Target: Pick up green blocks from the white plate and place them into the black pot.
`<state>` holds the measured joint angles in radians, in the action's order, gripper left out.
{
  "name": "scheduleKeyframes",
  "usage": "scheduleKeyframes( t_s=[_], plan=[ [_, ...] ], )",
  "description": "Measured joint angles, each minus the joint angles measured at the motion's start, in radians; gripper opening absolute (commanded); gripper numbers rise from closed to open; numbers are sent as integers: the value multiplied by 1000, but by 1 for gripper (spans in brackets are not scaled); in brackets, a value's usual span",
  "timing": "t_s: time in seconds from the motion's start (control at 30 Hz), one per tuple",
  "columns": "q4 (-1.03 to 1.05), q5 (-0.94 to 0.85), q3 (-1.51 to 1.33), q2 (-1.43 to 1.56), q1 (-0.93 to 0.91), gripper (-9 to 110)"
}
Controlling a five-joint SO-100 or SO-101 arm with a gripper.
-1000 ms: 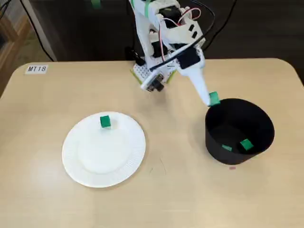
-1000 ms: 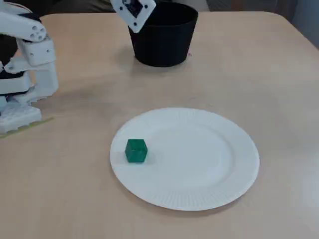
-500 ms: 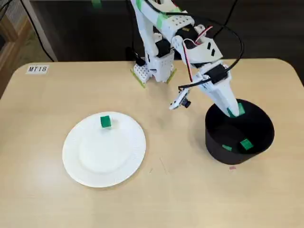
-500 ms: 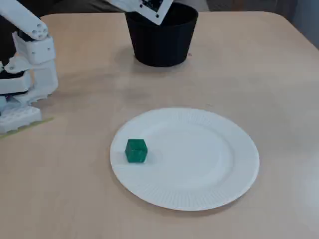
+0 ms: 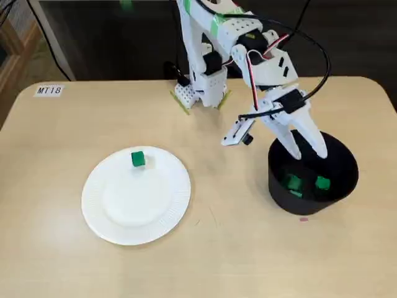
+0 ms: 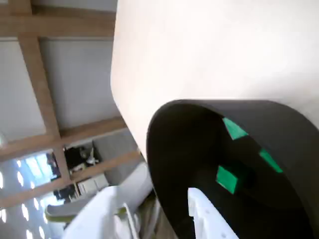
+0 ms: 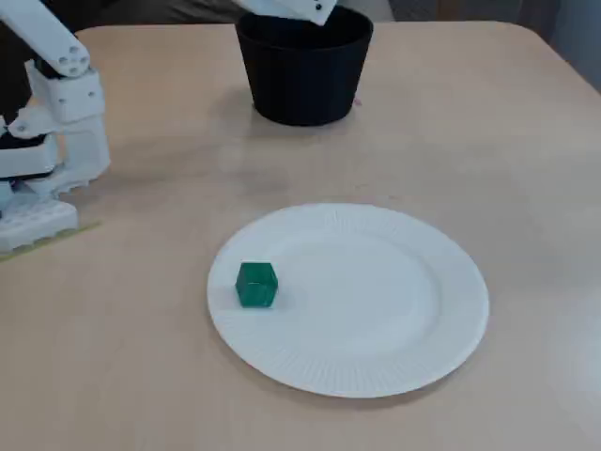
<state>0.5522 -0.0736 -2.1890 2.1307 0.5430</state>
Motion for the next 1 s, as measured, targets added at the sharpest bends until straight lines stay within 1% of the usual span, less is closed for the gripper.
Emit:
scheduleKeyframes(
  t_s=[0.13, 0.23, 0.47, 0.57, 0.63, 0.8, 0.9, 1.0],
  plan=[
    [190, -5, 127, 0, -121, -2],
    [351, 51, 183, 14, -268, -2],
    [672, 333, 183, 117, -741, -2],
    [787, 457, 183, 110, -894, -2],
    [836, 538, 183, 84, -951, -2],
    [939, 692, 183, -28, -1008, -2],
    [983, 742, 183, -83, -1057, -2],
    [994, 752, 183, -144, -1100, -2]
  ],
)
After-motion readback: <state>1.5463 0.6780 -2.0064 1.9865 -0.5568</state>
